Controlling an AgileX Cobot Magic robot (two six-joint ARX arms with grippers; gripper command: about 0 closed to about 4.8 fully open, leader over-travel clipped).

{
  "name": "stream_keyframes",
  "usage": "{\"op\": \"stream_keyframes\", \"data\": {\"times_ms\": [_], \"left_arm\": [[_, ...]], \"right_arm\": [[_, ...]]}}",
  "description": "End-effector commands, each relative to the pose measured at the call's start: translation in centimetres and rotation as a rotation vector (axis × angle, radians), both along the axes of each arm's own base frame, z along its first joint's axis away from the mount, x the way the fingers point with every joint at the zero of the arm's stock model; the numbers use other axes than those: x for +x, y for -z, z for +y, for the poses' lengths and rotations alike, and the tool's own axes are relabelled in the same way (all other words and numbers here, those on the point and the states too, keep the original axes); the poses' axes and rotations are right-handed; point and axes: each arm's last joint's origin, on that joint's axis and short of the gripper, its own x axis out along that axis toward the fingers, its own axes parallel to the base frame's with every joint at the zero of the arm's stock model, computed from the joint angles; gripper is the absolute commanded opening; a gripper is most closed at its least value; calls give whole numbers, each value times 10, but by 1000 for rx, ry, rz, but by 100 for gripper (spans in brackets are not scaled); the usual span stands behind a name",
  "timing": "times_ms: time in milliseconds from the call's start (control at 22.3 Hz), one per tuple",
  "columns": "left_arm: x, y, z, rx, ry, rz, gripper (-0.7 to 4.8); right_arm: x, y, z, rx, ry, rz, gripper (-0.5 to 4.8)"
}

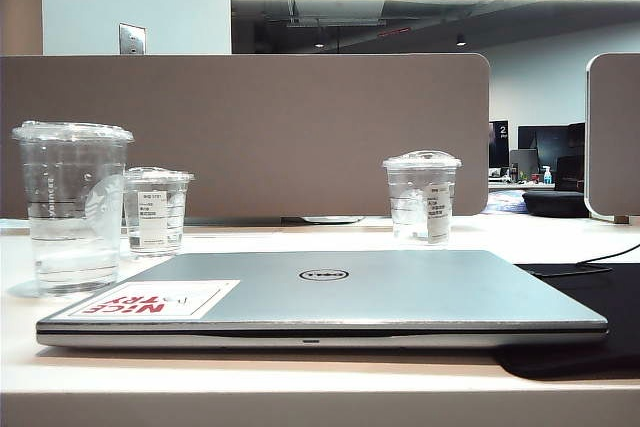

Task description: Pick up the coffee cup on the middle and place it on the left side of the laptop.

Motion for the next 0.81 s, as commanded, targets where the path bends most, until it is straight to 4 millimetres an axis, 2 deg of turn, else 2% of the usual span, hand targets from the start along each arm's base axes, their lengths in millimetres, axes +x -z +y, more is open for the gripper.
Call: {"op": "stream_keyframes", "data": {"times_ms": [45, 179, 806], "left_arm": [[0, -3, 0, -25, 13, -21, -3], [0, -3, 0, -15, 76, -20, -3], [0, -2, 0, -41, 70, -15, -3]], "right_arm": [[0, 0, 0, 1, -1, -15, -5], [0, 0, 0, 1, -1, -15, -5], [0, 0, 0, 1, -1, -15, -5]]}}
